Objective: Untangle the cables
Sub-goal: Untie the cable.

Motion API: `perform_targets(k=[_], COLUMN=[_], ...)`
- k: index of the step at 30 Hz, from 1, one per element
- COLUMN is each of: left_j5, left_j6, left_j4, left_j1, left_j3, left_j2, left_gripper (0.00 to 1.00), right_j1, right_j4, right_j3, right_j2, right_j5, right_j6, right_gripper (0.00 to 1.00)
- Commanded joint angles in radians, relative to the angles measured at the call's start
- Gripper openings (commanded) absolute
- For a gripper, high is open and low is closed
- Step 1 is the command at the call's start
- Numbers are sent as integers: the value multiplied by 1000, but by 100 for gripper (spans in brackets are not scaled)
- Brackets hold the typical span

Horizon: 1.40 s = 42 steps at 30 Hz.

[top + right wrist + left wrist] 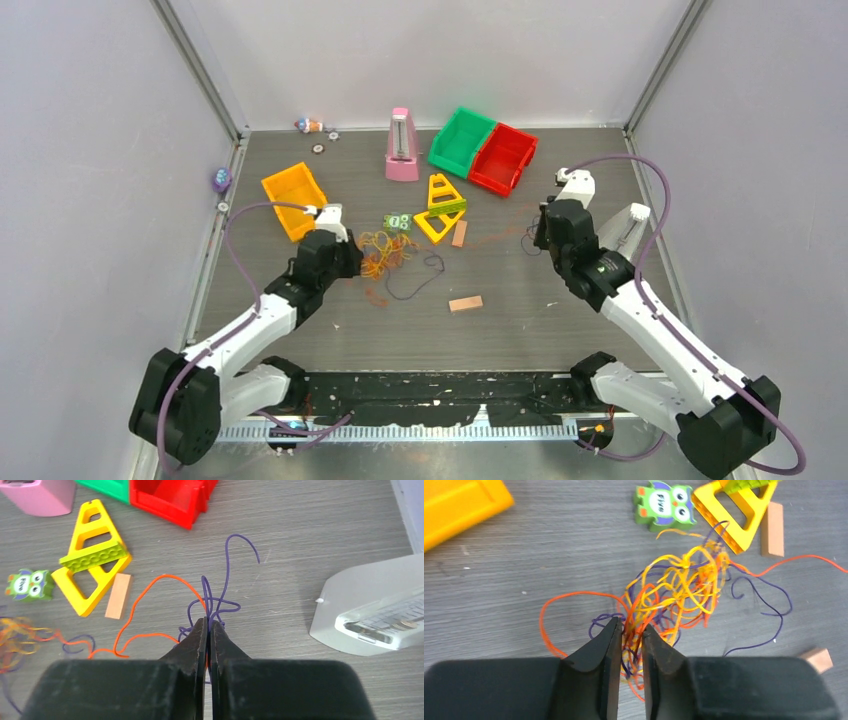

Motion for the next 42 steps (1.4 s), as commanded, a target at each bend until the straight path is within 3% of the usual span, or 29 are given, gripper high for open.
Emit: perform_targets(k=[1, 3, 6, 12, 19, 22, 29, 31, 35, 37, 39, 40, 42], left_j5=[42, -18, -72, -16, 313, 470, 533, 554, 553, 540, 504, 466, 379], left_j6=[86, 145, 193, 223, 269, 273, 338, 338, 338, 338, 324, 313, 299], left_j4=[38, 11, -97, -161, -73, 36, 55, 48, 8, -15, -22, -23, -16], left_j1=[-75, -161, -250, -276, -278, -282, -338, -348, -372, -381, -382, -381, -376], left_j3=[57, 99, 207, 311, 396, 392, 483, 516, 578, 599, 602, 596, 560], left_j2=[24, 26, 66, 149, 248, 261, 359, 399, 478, 514, 534, 532, 510], left_gripper=[32, 52, 65, 74, 77, 99, 98, 93, 72, 50, 5, 0, 0], right_j1=[-1, -1, -1, -1, -1, -1, -1, -1, -1, -1, -1, 0, -1], right_j4=[-5, -9, -28, -50, -71, -74, -60, -55, -40, -35, -31, -30, -34], right_j3=[56, 80, 119, 180, 234, 237, 227, 224, 211, 204, 195, 186, 171], right_j2=[-32, -35, -27, -14, 13, 29, 46, 46, 51, 55, 60, 66, 80], right_j5=[-178, -266, -329, -387, -455, -473, -514, -540, -555, -551, -539, -536, -482], right_j6=[-50, -56, -46, -44, -34, -27, -12, -8, -2, 1, 3, 6, 13], right_gripper=[6, 5, 5, 5, 5, 5, 5, 5, 5, 5, 5, 5, 10])
